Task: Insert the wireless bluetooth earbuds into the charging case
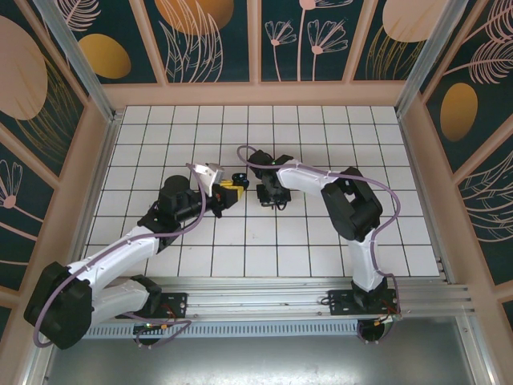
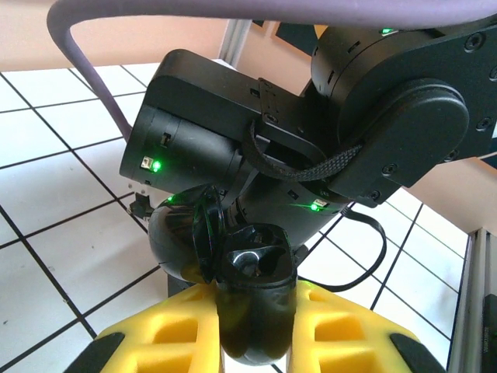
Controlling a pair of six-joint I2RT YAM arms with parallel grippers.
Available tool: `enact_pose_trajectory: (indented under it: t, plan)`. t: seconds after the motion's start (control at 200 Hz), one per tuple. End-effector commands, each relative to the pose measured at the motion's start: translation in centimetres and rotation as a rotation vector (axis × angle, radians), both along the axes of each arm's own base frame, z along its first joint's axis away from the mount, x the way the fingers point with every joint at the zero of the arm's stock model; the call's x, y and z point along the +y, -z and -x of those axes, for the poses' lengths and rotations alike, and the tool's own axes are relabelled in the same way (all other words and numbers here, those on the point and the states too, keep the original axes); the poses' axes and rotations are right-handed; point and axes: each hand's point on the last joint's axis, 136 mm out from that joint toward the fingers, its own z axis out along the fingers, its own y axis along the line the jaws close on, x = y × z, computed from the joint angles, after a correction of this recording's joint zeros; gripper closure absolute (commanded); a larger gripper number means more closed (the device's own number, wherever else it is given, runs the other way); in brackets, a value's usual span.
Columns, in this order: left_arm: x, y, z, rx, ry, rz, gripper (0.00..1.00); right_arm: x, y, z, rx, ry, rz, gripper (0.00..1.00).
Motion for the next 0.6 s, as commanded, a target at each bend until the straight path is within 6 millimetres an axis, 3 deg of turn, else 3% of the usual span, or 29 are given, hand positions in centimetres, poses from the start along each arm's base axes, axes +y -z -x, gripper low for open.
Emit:
enact_pose_trajectory:
  t: [0.0,0.17,0.37,0.596]
  plan:
    - [-0.5,-0.3,0.1,-0.005,0.025,0.025,0.95,0.0,0.4,-0.5,-0.001,0.005,0.009,0.82]
    - [-0.6,-0.7,0.1,-0.027,0.033,0.024,0.95,0.2,-1.2,-1.2,-0.044,0.017,-0.029,0.84]
    - [-1.2,-2.1,0.1,-0.086,0.071,0.030,0.96,-0.6,-4.8,-2.7,-0.144,0.044,-0.107,0.86]
    - [-2.1,-3.8,-0.2,-0.151,0.116,0.028,0.97,-2.3,-11.8,-4.6,-0.345,0.075,-0.230,0.89]
